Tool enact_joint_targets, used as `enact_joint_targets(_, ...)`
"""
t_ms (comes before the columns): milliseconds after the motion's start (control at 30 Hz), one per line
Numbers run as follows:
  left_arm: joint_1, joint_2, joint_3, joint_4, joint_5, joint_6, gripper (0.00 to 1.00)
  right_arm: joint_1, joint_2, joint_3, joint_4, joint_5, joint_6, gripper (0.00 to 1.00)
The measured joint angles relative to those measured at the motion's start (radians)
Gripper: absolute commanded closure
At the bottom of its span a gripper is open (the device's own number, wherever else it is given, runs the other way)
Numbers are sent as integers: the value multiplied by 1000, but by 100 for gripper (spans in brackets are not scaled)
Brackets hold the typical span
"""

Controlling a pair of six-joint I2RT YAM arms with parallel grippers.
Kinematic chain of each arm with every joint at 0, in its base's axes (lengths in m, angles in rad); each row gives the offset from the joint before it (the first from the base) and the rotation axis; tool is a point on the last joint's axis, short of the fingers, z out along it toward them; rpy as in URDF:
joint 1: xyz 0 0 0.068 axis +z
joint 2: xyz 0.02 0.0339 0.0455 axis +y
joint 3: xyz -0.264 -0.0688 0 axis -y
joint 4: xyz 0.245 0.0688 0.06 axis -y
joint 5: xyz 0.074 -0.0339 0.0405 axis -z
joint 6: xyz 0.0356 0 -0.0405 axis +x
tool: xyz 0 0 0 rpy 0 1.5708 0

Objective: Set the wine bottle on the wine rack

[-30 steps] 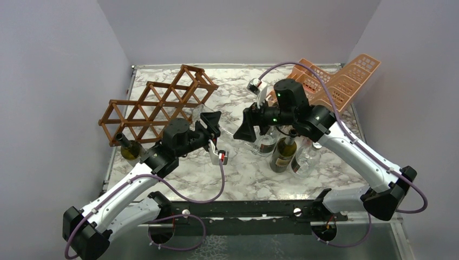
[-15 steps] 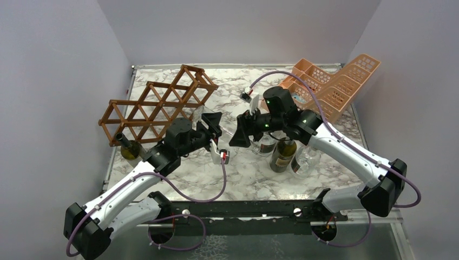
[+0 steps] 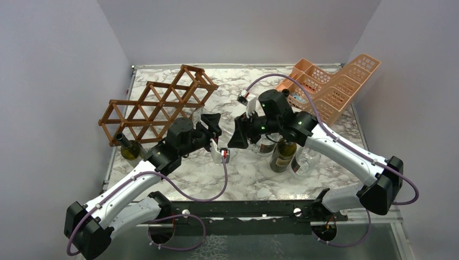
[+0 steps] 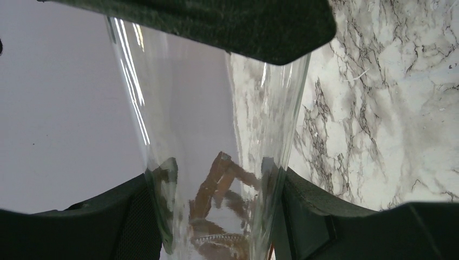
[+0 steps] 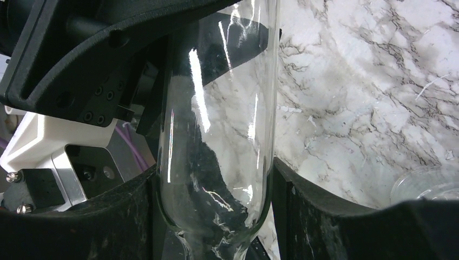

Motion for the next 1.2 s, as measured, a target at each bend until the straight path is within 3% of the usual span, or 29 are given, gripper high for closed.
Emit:
enact_joint_targets(100,0,0,0,-1,-3,-8,95,2,0,0,2,8,2,55)
enact_joint_targets(167,0,0,0,-1,-5,-13,95,2,0,0,5,11,7,42)
enact_joint_targets(333,0,0,0,-1,-11,-28,94,2,0,0,10,18,16,38)
enact_joint_targets(433,0,4,0,-1,-13,-41,91,2,1,0,11,22,18,50)
enact_joint_targets(533,0,7,0,-3,-16,-46,85,2,5,0,10,24,23,76)
enact_joint_targets(633,0,10,0,-3,-19,-50,70,2,6,0,11,25,26,96)
enact_joint_targets(800,0,10,0,-3,-21,-51,50,6,1,-3,17,36,34,99)
enact_joint_targets(833,0,10,0,-3,-21,-51,36,8,-3,-7,18,42,37,99)
enact_joint_targets(867,0,10,0,-2,-21,-51,14,10,-10,-11,20,48,40,99)
enact_joint_targets(933,-3,10,0,5,-18,-51,2,13,-25,-23,26,61,42,99)
enact_joint_targets(1200,-2,8,9,29,5,-76,1,14,-101,-76,75,140,60,99)
